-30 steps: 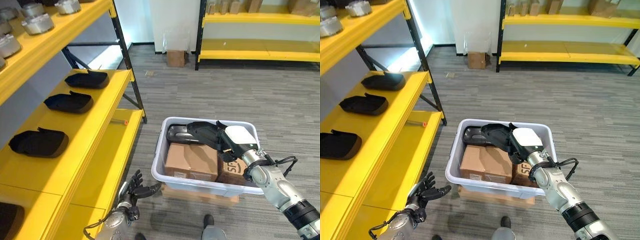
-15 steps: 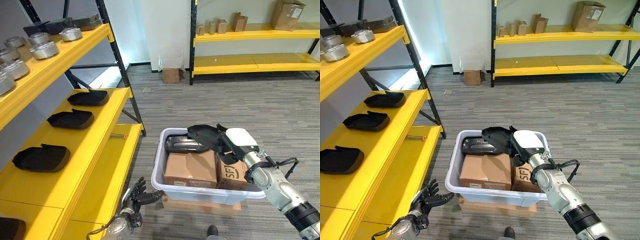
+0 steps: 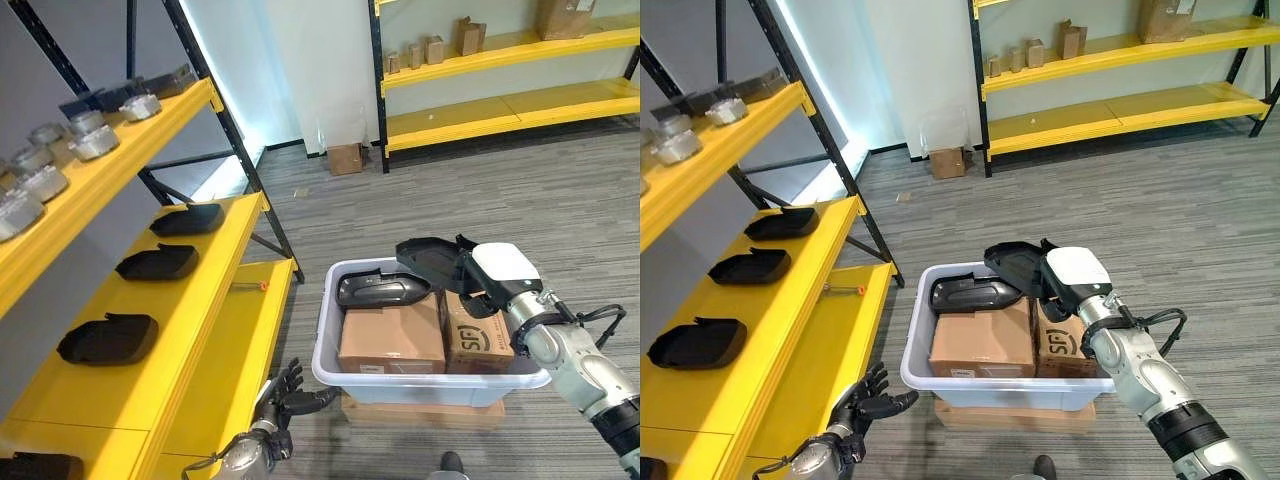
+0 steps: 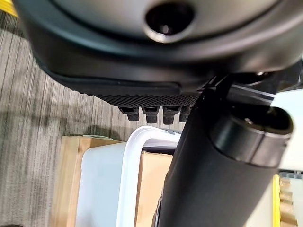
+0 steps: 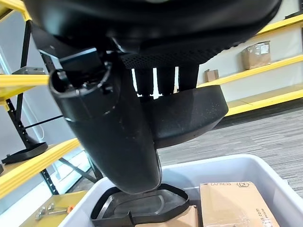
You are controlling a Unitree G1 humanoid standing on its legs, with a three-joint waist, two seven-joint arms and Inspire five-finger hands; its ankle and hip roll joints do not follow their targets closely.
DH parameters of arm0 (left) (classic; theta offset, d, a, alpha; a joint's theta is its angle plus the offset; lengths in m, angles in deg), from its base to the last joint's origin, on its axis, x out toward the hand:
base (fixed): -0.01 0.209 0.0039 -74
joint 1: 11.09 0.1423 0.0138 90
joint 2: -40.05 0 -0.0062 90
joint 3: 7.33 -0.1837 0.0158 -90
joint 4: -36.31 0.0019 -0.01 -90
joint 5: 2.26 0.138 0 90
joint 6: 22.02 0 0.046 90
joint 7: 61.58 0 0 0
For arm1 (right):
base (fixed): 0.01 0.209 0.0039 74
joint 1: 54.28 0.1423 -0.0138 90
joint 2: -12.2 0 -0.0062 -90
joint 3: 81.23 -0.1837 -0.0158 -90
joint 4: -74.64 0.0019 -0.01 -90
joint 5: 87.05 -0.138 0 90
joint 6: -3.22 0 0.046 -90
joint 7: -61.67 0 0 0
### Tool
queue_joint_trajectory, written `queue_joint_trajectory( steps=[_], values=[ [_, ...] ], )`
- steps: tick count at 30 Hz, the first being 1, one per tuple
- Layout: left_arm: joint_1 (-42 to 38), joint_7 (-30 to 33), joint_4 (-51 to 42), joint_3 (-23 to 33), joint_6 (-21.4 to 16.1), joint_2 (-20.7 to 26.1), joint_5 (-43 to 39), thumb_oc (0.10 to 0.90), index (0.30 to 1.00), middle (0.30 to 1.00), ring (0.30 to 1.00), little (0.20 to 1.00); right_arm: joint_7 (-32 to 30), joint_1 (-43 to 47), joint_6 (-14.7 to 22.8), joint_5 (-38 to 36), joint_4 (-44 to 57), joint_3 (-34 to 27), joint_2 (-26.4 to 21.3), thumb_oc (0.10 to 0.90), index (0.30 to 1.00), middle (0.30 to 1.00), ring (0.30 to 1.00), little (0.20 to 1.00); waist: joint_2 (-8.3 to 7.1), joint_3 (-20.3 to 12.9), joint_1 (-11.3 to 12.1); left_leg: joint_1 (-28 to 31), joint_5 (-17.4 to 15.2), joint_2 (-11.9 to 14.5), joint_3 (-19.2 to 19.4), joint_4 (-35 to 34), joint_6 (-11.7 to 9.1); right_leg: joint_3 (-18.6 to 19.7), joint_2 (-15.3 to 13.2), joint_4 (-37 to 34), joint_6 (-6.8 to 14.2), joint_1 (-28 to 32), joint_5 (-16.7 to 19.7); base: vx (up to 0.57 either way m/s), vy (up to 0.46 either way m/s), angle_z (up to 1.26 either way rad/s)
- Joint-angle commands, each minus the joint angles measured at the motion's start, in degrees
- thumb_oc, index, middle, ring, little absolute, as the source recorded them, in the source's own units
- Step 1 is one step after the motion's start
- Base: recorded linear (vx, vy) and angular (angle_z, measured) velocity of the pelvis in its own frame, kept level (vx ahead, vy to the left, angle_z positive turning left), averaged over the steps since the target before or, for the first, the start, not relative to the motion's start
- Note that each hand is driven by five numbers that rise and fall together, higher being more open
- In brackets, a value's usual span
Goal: Move parts from the plastic box to the shelf.
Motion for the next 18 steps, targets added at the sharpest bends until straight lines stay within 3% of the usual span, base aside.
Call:
queue_joint_trajectory(
  steps=[1, 4, 9, 15, 18],
  values=[
    [-4.5, -0.9, -5.6, 1.4, -4.0, 2.5, 0.5, 0.9, 1.0, 1.0, 1.0, 1.0, -5.7, 11.6, 2.3, 1.3, 5.3, -5.5, 1.3, 0.4, 0.3, 0.3, 0.3, 0.3, -3.52, -0.4, 0.1, 3.0, 4.1, 6.7, -2.3, 4.2, -5.2, 2.1, -1.4, 6.0, 1.3, -1.8, -5.5, -0.04, -0.05, 0.03],
    [-4.7, -0.9, -5.2, 1.3, -3.9, 2.1, 0.6, 0.9, 1.0, 1.0, 1.0, 1.0, -5.8, 11.3, 2.4, 1.1, 5.7, -5.9, 1.2, 0.4, 0.3, 0.3, 0.3, 0.3, -2.84, 0.0, -0.4, 2.9, 5.4, 7.3, -2.7, 4.0, -5.3, 1.8, -0.8, 8.4, 0.6, -2.2, -6.9, -0.03, -0.05, 0.08],
    [-4.9, -1.2, -5.1, 0.7, -3.6, 1.9, 0.6, 0.9, 1.0, 1.0, 1.0, 1.0, -6.0, 10.1, 2.3, 0.5, 5.5, -6.5, 1.6, 0.4, 0.3, 0.3, 0.3, 0.3, -3.01, -0.1, -0.4, 3.4, 7.0, 8.1, -3.6, 3.7, -5.4, 0.9, -0.1, 12.3, -0.5, -2.6, -9.1, -0.03, -0.062, 0.1],
    [-5.0, -1.3, -4.6, 0.4, -3.1, 1.8, 0.1, 0.9, 1.0, 1.0, 1.0, 1.0, -6.2, 11.1, 2.1, 0.2, 3.5, -5.4, 1.9, 0.4, 0.3, 0.3, 0.3, 0.3, -4.62, -1.0, 0.4, 4.6, 8.4, 10.1, -4.7, 4.5, -5.5, 0.0, 1.6, 16.4, -1.8, -2.8, -11.8, -0.02, -0.101, 0.04],
    [-5.0, -1.3, -5.8, 0.4, -3.2, 2.6, -0.7, 0.9, 1.0, 1.0, 1.0, 1.0, -6.4, 15.6, 1.8, -0.5, 0.5, -2.5, 2.1, 0.4, 0.3, 0.3, 0.3, 0.3, -5.54, -1.6, 1.7, 5.2, 10.1, 11.3, -5.8, 5.6, -5.7, -0.1, 3.0, 17.8, -2.7, -2.6, -13.2, -0.04, -0.14, 0.07]
  ],
)
